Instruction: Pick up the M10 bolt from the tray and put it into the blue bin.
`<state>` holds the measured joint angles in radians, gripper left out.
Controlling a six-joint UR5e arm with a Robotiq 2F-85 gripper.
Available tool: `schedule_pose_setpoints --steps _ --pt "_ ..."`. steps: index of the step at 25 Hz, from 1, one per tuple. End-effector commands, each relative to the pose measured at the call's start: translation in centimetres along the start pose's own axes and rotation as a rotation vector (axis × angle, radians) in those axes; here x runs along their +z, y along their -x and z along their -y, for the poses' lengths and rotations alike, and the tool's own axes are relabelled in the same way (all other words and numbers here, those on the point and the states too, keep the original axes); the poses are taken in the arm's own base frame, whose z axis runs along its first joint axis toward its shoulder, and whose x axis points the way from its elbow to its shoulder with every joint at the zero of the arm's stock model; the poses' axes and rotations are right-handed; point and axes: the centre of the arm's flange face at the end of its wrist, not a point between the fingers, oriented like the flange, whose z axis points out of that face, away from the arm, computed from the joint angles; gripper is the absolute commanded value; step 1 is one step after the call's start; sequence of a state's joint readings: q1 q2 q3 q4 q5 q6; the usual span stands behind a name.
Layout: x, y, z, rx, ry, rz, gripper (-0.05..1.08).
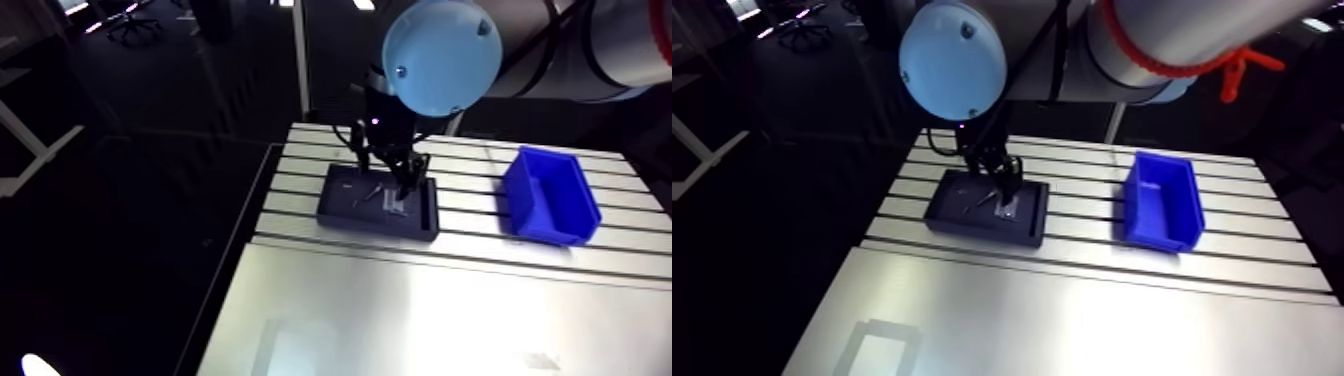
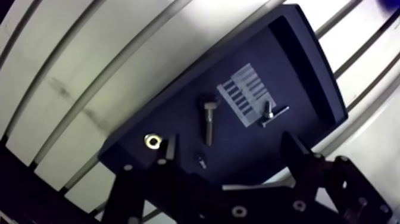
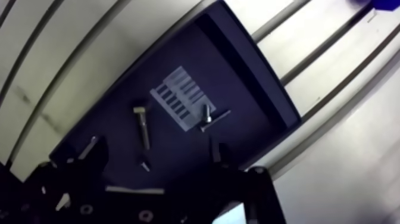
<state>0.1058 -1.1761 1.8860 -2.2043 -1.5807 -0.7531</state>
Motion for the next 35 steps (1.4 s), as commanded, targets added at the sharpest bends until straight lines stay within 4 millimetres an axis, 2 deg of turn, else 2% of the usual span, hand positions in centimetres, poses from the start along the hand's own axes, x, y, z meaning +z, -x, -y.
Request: schedule_pose_setpoints --steps 1,7,12,25,35 --pt "0.7 0.1 -0.1 -0.002 -0.003 -0.002 0.17" --pt "0.7 -0.1 0.1 -0.002 -0.015 -0.014 0.3" --pt "1.4 -0.1 0.2 -0.002 -0.017 -0.016 0.36" --pt "2.3 -0.4 0.5 0.0 -0.011 -0.011 0.41" --pt "2.0 -0.6 0.8 -0.002 -0.024 -0.022 0.43"
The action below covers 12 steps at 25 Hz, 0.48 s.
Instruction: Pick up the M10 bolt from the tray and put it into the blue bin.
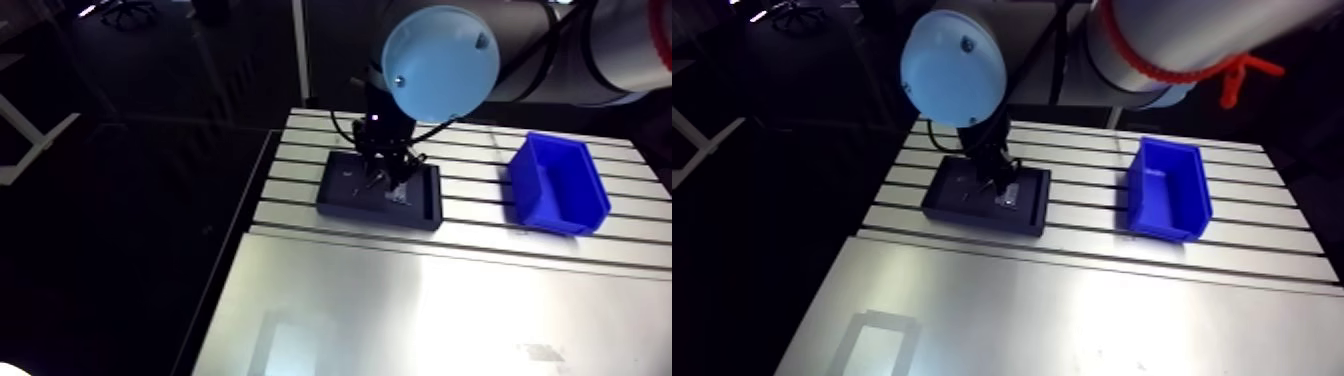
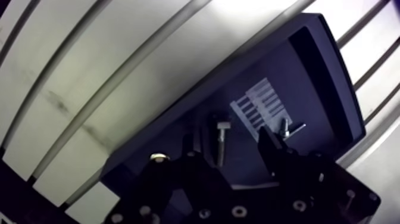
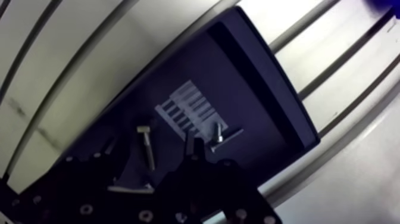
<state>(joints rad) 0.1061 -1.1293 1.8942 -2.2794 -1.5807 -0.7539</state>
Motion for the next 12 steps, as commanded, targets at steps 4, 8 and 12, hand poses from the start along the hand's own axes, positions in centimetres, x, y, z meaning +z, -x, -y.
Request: schedule_pose_setpoints --steps 4,8,12 --pt "-0.17 0.06 0.29 -0.004 -0.009 -0.009 0.43" --pt "-0.09 0.13 0.34 -0.004 -0.008 -0.008 0.43" --pt "-0.1 0.12 0.35 -0.004 -0.009 -0.009 0.48"
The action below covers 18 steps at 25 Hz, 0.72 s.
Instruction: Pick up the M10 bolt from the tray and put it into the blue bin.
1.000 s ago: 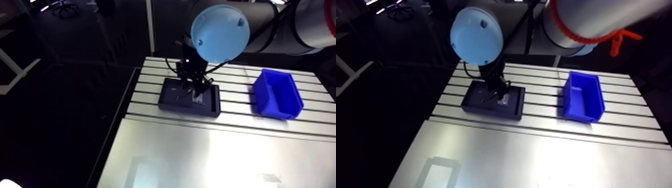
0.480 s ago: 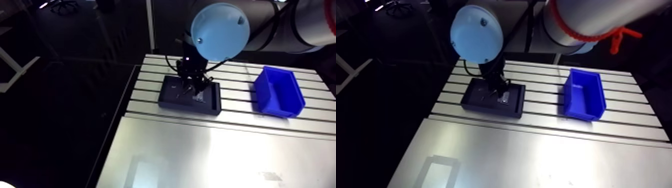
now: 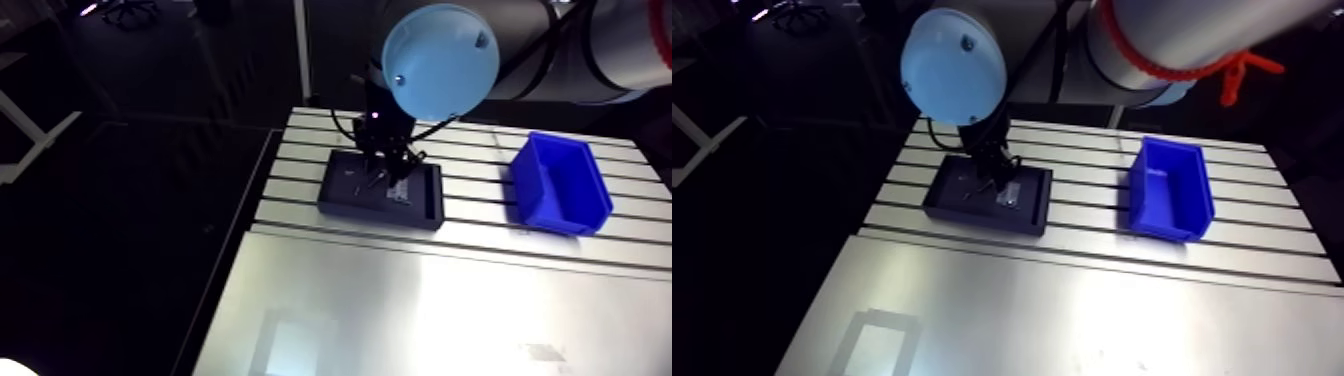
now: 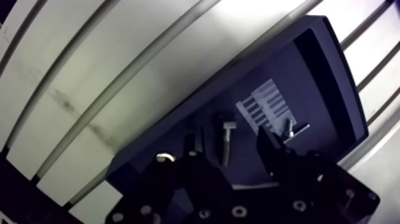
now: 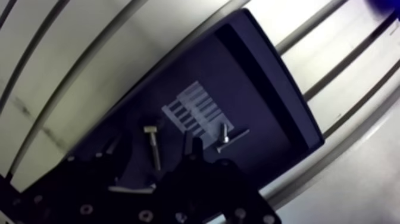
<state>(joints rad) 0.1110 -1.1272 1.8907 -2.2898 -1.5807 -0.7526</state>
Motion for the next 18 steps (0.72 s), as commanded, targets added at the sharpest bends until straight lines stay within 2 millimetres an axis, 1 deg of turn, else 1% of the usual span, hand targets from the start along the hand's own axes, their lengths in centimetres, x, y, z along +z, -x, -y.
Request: schedule_pose_setpoints --steps 1,3,8,18 --pt "0.19 0.03 0.05 -0.001 0.002 0.001 0.49" --pt "0.53 0.07 0.01 -0.001 0.007 0.007 0.51" --pt "0.61 0.16 0.07 -0.002 0.007 0.009 0.55" --pt "0.68 0.15 0.08 -0.002 0.007 0.009 0.61"
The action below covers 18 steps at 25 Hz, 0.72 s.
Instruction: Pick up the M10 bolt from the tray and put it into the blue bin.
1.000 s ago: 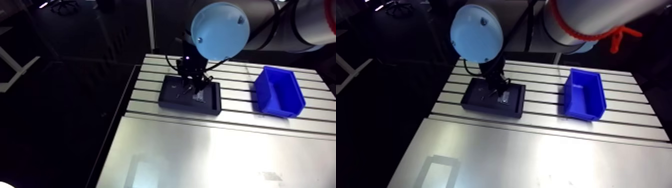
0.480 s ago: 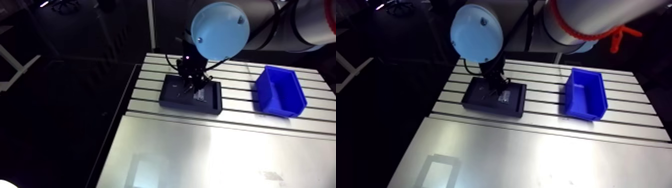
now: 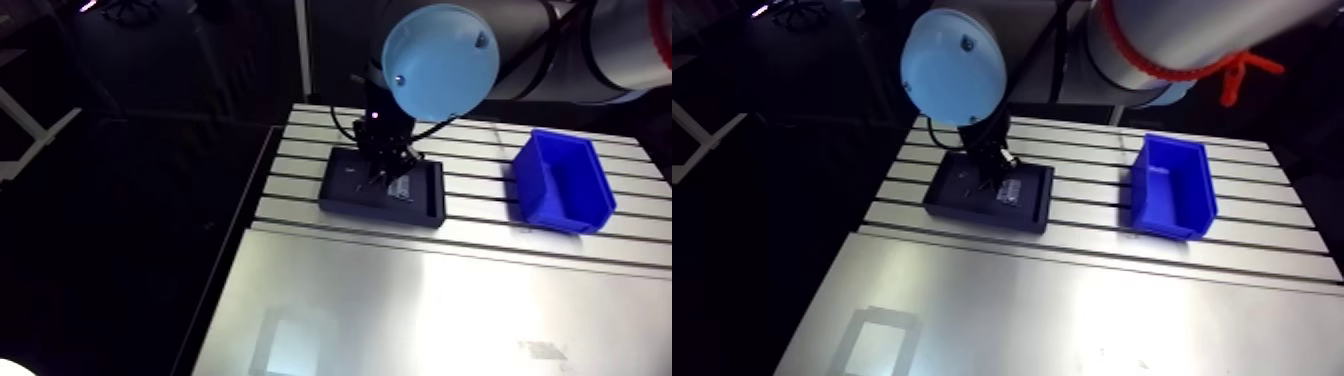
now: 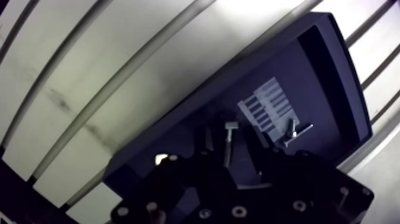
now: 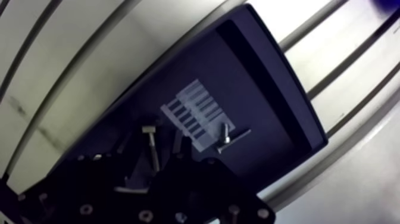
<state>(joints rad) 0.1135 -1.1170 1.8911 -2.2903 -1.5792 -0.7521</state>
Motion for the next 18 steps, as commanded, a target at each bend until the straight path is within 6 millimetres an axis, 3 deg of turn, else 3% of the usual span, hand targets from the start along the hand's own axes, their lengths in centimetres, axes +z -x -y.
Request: schedule_pose_setpoints --steps 1,18 --pt "-0.03 0.0 0.01 0.0 0.0 0.0 0.62" --pt "-0.03 0.01 0.02 0.0 -0.004 -0.002 0.7"
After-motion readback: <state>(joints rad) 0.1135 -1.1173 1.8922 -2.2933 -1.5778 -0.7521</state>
